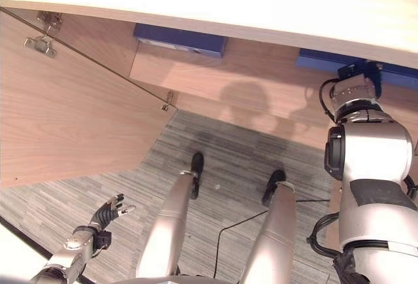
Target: Put the empty folder in the office cabinet
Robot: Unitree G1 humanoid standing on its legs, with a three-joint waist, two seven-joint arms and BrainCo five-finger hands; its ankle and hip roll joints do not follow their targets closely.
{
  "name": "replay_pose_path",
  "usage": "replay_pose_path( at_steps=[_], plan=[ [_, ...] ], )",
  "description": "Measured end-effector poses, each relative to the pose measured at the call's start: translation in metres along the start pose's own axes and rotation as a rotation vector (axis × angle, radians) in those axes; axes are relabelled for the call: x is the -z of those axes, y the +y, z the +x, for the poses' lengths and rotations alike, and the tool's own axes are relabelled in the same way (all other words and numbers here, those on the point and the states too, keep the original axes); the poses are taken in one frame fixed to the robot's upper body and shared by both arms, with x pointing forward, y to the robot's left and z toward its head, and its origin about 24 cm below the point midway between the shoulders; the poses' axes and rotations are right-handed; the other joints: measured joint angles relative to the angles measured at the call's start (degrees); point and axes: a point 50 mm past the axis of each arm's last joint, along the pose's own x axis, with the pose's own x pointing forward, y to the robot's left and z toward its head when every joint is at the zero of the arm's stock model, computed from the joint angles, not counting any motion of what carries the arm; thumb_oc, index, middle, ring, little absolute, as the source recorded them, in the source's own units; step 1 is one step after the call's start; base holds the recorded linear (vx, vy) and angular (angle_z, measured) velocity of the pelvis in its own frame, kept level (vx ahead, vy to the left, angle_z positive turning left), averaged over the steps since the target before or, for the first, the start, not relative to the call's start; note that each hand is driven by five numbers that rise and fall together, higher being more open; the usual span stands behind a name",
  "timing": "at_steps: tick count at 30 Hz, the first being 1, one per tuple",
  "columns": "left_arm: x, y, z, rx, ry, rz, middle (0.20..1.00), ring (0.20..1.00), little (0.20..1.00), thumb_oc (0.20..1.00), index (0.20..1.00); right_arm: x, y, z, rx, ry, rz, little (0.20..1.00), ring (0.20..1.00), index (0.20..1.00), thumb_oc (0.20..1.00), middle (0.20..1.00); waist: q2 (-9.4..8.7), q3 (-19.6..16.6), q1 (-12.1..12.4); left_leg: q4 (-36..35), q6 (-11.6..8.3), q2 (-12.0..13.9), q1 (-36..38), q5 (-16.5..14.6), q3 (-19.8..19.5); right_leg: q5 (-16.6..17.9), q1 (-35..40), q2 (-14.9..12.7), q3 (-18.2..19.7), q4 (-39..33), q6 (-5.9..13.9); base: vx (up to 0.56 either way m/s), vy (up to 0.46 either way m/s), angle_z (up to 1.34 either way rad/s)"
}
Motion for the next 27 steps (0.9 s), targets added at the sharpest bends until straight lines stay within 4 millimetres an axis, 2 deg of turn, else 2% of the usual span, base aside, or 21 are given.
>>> replay_pose_path(
  at_steps=[5,13,24,26,27],
  plan=[
    [-0.002,-0.011,0.004,0.012,-0.001,-0.024,1.000,1.000,1.000,1.000,1.000,0.003,-0.002,0.000,0.027,0.013,-0.076,1.000,1.000,1.000,1.000,1.000,-0.54,-0.3,0.0,-0.1,0.00,-0.1,0.0,0.0,0.1,0.0,0.1,0.0,0.0,-0.2,-0.02,0.00,0.000,0.00],
    [-0.002,-0.011,0.004,0.002,0.001,-0.025,1.000,1.000,1.000,1.000,1.000,0.009,-0.001,-0.001,0.030,0.029,-0.094,1.000,1.000,1.000,1.000,1.000,-0.43,-0.6,0.3,-1.1,-0.05,-0.1,1.2,0.0,0.2,-0.1,0.9,-0.1,0.0,-0.5,-0.16,0.00,0.000,0.00],
    [-0.003,-0.011,0.004,0.010,-0.001,-0.030,1.000,1.000,1.000,1.000,1.000,0.006,-0.002,0.000,0.020,0.020,-0.125,1.000,1.000,1.000,1.000,1.000,0.00,-0.9,0.4,-2.3,-0.26,-0.1,1.7,0.4,0.2,-0.1,1.3,-0.1,-0.3,-1.3,-0.15,0.00,0.000,0.00],
    [-0.003,-0.011,0.004,0.018,-0.004,-0.034,1.000,1.000,1.000,1.000,1.000,0.008,-0.006,0.002,0.018,0.021,-0.131,1.000,1.000,1.000,1.000,1.000,0.06,-0.8,0.6,-3.0,-0.26,-0.1,2.6,0.6,0.1,-0.1,2.1,0.0,-0.6,-1.6,-0.19,-0.01,-0.007,0.03],
    [-0.004,-0.011,0.004,0.017,-0.004,-0.042,1.000,1.000,1.000,1.000,1.000,0.012,-0.015,0.007,0.017,0.022,-0.145,1.000,1.000,1.000,1.000,1.000,0.09,-0.8,1.0,-4.5,-0.56,-0.1,4.1,1.0,-0.1,-0.1,3.4,0.0,-1.0,-2.3,-0.20,-0.02,-0.009,0.08]
  ],
)
